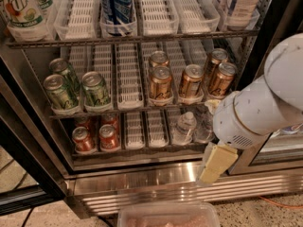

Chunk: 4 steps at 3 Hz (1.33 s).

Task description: Pick green can from middle shelf of fridge

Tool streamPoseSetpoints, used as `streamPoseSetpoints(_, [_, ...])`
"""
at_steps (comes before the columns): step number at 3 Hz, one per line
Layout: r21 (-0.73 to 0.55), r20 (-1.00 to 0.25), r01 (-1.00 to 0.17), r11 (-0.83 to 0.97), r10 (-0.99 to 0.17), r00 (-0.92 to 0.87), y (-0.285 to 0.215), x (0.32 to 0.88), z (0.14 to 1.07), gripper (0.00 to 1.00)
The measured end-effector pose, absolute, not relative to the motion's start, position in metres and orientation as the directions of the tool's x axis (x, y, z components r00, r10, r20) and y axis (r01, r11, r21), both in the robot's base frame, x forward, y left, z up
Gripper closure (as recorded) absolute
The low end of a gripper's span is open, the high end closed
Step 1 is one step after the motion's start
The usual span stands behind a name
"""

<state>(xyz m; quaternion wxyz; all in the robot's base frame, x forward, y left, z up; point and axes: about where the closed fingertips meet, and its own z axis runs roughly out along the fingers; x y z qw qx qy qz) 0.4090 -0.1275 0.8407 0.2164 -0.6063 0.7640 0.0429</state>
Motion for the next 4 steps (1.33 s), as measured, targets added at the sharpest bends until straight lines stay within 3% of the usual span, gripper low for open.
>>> streamPoseSetpoints(2, [-0.213, -0.421, -0.929, 0.302, -0.887, -0.191, -0.122, 0.41, 0.838, 0.0])
streamPoseSetpoints(4, [-0.284, -0.623, -0.833, 0.474, -0.752, -0.215, -0.099, 0.414, 0.836, 0.0])
